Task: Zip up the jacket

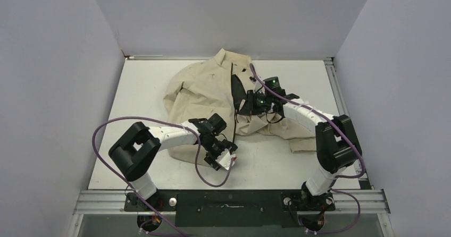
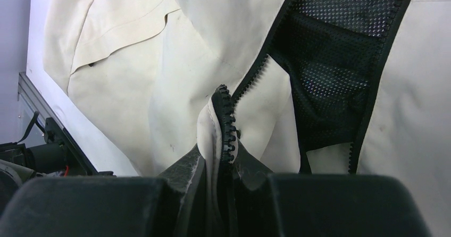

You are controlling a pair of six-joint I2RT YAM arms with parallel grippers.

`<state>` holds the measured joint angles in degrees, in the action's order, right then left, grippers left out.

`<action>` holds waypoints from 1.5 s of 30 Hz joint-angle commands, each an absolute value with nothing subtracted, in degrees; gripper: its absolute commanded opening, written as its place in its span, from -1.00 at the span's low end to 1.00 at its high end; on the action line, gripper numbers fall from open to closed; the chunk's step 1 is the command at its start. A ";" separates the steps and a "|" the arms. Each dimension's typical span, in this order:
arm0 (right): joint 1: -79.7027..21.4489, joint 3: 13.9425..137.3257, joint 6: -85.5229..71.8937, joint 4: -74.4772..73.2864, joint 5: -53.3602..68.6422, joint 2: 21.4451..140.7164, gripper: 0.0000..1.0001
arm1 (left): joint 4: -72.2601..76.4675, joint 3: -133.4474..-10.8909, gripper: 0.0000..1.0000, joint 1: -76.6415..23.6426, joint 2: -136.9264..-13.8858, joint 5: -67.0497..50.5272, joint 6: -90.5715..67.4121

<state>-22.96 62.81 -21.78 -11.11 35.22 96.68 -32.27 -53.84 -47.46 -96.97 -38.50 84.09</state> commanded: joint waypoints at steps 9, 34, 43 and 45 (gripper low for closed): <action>-22.32 60.26 -23.26 -7.43 38.27 92.45 -0.89 | -30.17 -51.22 0.21 -50.28 -98.89 -34.06 80.43; -24.69 54.31 -27.91 -4.07 38.30 87.48 -0.89 | -45.66 -56.35 0.48 -51.93 -103.35 -27.22 88.17; -23.82 54.64 -27.49 -5.52 39.81 86.22 -0.89 | -54.53 -63.40 0.21 -54.11 -108.45 -22.42 86.99; -23.50 54.22 -27.55 -5.06 40.22 86.23 -0.89 | -53.20 -63.33 0.01 -54.42 -108.37 -22.24 85.16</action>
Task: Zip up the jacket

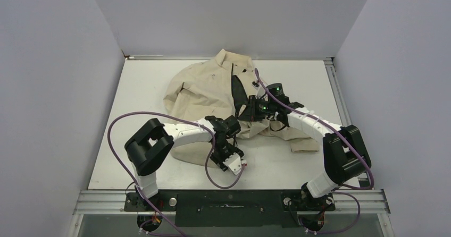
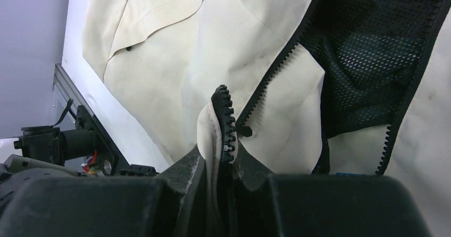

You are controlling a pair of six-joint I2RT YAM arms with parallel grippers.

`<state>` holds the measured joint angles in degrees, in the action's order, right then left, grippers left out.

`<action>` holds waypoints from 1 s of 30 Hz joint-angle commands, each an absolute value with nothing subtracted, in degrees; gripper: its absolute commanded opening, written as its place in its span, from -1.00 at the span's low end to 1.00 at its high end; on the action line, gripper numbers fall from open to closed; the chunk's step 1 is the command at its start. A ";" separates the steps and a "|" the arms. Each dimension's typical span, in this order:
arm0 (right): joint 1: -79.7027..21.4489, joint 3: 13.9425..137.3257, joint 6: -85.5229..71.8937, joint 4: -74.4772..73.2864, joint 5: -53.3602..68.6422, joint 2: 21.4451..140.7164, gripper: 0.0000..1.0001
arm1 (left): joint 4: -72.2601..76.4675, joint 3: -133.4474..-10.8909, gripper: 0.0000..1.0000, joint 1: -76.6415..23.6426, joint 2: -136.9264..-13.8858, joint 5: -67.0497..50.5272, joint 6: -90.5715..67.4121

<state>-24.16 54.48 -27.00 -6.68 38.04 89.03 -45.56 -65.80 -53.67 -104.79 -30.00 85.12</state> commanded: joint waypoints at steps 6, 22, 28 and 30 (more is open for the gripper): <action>-23.12 53.40 -27.63 -4.35 40.45 86.10 -0.89 | -46.98 -61.92 -0.38 -55.69 -108.01 -19.70 78.56; -23.21 53.71 -25.50 -5.83 42.21 83.98 -0.89 | -20.94 -54.97 -1.00 -48.80 -84.94 -13.41 66.21; -24.03 56.92 -21.04 -10.57 46.57 82.16 -0.89 | -6.34 -40.60 -1.00 -39.78 -62.53 -25.10 77.48; -24.70 58.05 -18.80 -12.46 48.51 81.42 -0.89 | -0.29 -37.59 -1.00 -37.09 -58.52 -28.75 79.34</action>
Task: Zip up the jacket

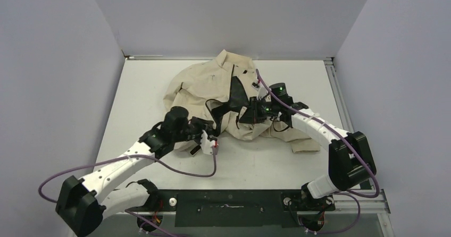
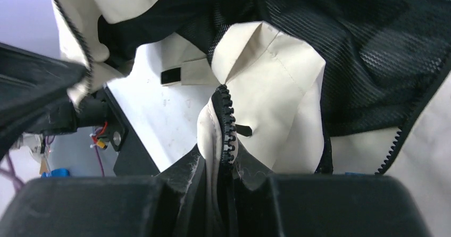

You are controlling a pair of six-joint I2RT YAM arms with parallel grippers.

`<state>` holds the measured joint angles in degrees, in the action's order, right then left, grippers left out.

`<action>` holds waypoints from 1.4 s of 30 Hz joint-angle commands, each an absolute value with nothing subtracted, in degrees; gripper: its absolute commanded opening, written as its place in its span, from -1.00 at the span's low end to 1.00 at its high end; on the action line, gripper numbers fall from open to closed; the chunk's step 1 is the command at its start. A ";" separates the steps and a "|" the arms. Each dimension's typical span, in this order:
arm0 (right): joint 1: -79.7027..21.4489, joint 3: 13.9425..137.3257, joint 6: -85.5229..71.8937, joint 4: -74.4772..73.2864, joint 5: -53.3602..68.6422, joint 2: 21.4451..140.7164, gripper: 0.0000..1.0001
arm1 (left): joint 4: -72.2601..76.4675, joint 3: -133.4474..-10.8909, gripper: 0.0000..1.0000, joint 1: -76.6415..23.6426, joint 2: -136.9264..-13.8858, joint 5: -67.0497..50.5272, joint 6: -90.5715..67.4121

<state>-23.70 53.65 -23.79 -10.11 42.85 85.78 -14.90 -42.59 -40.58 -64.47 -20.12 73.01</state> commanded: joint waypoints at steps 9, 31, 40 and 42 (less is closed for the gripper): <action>-28.64 58.71 -16.59 -11.37 62.16 77.13 -0.89 | 21.07 -28.72 -1.00 -30.73 -52.14 -42.65 88.47; -30.95 47.42 -44.44 27.81 68.37 76.00 -0.89 | 29.70 -30.59 -1.00 -30.49 -55.22 -39.73 103.27; -31.12 52.15 -36.97 17.64 66.29 77.09 -0.89 | 24.88 -31.61 -1.00 -30.45 -54.79 -40.85 107.39; -31.16 52.98 -34.99 14.39 65.47 77.34 -0.89 | 24.37 -32.07 -1.00 -30.56 -54.89 -40.45 107.28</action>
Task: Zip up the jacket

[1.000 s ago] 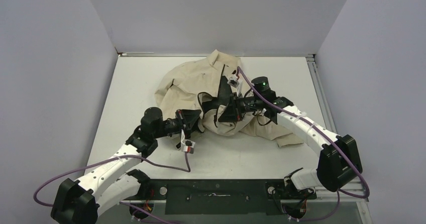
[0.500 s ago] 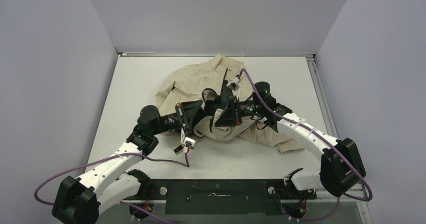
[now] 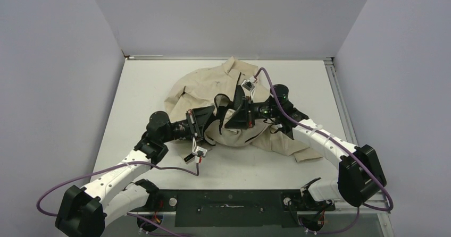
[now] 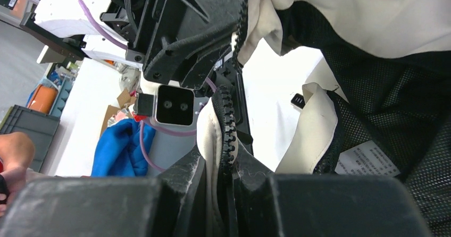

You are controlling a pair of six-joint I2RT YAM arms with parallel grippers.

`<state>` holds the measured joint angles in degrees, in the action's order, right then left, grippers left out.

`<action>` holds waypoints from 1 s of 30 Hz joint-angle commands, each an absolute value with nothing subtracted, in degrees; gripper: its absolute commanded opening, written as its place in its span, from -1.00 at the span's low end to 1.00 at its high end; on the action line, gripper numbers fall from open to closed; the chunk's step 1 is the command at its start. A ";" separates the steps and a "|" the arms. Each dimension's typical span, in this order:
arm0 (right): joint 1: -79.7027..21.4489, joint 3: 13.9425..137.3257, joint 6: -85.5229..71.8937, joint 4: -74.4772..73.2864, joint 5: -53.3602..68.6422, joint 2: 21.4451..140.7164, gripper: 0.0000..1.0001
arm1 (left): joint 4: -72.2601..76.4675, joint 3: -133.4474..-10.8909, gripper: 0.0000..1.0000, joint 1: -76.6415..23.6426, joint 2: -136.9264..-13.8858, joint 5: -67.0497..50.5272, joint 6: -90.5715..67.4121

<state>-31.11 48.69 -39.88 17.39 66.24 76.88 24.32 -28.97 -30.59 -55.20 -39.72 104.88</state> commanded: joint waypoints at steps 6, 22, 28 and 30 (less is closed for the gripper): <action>-31.29 52.79 -34.82 16.06 63.03 78.05 -0.89 | 21.54 -34.04 -1.00 -32.34 -54.93 -35.96 105.83; -31.45 51.42 -40.51 26.48 63.59 79.64 -0.89 | 20.56 -34.34 -1.00 -33.72 -55.67 -32.62 105.89; -31.46 51.48 -40.17 26.24 63.73 79.99 -0.89 | 20.74 -34.72 -1.00 -33.98 -55.79 -32.00 105.37; -31.42 51.50 -40.00 26.01 63.56 80.08 -0.89 | 20.74 -34.63 -1.00 -34.01 -55.81 -31.93 105.29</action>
<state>-31.18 50.78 -40.03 21.39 63.07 79.96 19.11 -31.68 -33.67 -55.96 -32.71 105.58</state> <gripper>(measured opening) 0.088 0.019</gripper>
